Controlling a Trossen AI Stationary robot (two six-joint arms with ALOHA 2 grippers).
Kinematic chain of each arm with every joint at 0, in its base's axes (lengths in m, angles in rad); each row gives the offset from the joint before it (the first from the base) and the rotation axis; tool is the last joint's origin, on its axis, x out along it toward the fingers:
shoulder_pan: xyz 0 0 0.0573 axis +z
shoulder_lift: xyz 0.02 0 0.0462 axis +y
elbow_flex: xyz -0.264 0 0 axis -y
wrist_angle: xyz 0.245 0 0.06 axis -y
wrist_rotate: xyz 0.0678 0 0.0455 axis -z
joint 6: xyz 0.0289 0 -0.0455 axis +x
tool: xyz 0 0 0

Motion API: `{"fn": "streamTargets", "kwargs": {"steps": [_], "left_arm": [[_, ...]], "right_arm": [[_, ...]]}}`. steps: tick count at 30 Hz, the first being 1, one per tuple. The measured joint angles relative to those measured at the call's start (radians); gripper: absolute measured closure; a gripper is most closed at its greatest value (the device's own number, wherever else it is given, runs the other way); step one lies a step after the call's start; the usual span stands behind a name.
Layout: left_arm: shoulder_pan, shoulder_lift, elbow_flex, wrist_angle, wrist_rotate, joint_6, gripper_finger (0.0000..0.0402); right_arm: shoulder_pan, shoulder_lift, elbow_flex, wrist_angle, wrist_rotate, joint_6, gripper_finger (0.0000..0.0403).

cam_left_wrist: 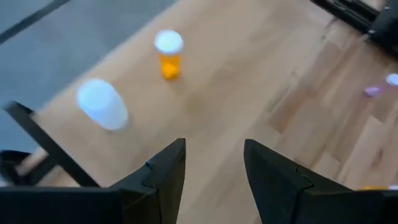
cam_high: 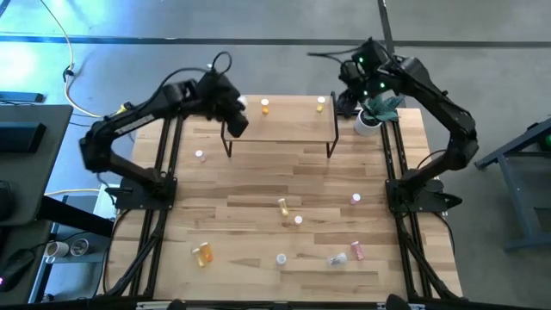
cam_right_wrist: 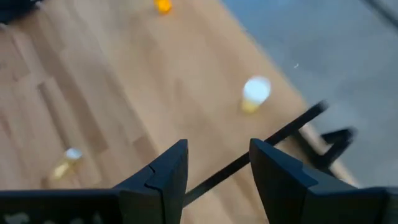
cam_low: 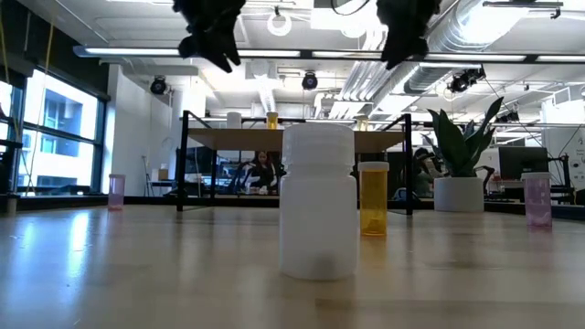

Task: Pick and place medicine bottles onto shelf by color
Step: Put the bottom right pink pill bottle on the shelf

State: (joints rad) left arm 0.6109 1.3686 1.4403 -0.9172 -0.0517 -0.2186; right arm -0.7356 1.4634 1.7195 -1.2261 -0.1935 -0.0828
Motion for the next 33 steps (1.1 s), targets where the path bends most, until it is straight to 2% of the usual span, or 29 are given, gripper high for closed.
{"fn": "streamTargets", "kwargs": {"steps": [7, 15, 19, 23, 33], "left_arm": [[-0.061, -0.134, -0.215, 0.15, -0.009, -0.094, 0.0247], [-0.121, -0.228, -0.365, 0.323, 0.021, -0.138, 0.0247], [-0.151, -0.251, -0.381, 0.338, 0.027, -0.135, 0.0247], [-0.184, -0.274, -0.381, 0.338, 0.075, -0.13, 0.0247], [-0.243, -0.315, -0.381, 0.338, 0.098, -0.085, 0.0247]], "right_arm": [[0.063, -0.172, -0.24, 0.041, 0.006, 0.157, 0.024], [0.187, -0.378, -0.464, 0.049, 0.086, 0.495, 0.024], [0.275, -0.461, -0.545, 0.049, 0.13, 0.695, 0.024], [0.396, -0.516, -0.612, 0.049, 0.177, 0.878, 0.024], [0.689, -0.542, -0.751, 0.05, 0.251, 1.279, 0.024]]}}
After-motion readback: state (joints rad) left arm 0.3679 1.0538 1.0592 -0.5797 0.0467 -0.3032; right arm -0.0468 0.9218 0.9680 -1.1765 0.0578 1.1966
